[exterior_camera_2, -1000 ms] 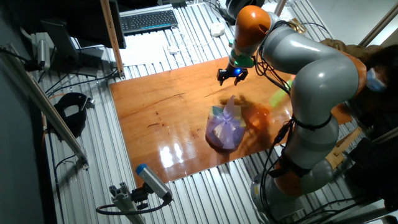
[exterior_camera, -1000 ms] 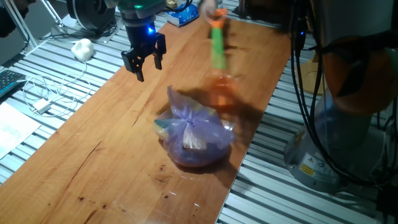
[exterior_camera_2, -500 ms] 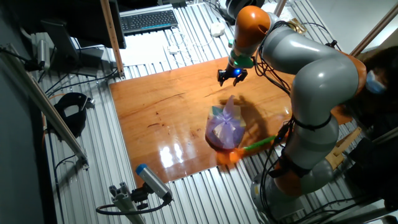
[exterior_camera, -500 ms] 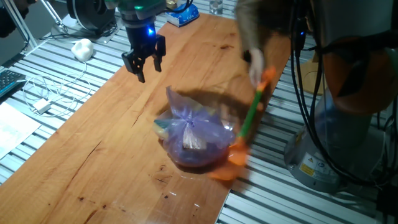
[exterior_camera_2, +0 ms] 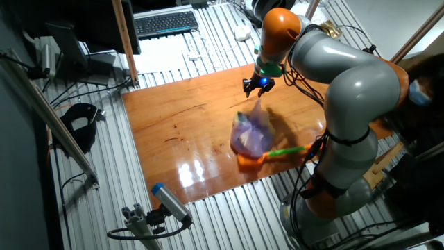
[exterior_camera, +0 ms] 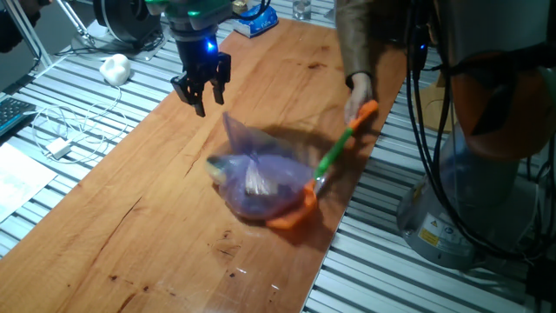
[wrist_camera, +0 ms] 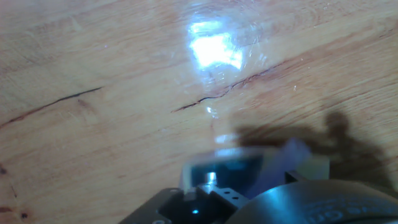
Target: Pick up a bag of things
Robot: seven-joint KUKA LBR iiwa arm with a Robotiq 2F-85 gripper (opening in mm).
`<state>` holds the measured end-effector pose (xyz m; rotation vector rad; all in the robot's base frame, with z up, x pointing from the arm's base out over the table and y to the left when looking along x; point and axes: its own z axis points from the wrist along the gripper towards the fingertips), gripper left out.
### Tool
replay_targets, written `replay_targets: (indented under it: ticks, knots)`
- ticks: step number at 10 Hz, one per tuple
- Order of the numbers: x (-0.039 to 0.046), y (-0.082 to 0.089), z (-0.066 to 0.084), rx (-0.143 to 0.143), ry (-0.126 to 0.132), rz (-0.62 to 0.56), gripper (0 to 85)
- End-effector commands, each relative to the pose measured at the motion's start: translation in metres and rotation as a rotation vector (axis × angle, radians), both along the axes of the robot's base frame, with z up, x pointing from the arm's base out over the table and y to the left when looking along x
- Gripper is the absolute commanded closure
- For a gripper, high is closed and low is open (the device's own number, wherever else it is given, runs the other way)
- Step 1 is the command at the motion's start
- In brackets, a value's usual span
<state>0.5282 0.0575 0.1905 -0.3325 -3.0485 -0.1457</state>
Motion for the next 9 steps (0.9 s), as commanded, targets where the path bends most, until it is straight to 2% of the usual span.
replay_targets:
  ticks: [1, 5, 8, 9]
  knots:
    - [0.0027, -0.005, -0.001, 0.005, 0.000, 0.006, 17.0]
    - [0.0123, -0.036, -0.007, 0.020, -0.007, 0.050, 17.0]
    - [0.0145, -0.070, -0.008, 0.035, -0.010, 0.089, 17.0]
    - [0.0159, -0.085, -0.010, 0.048, -0.012, 0.104, 17.0]
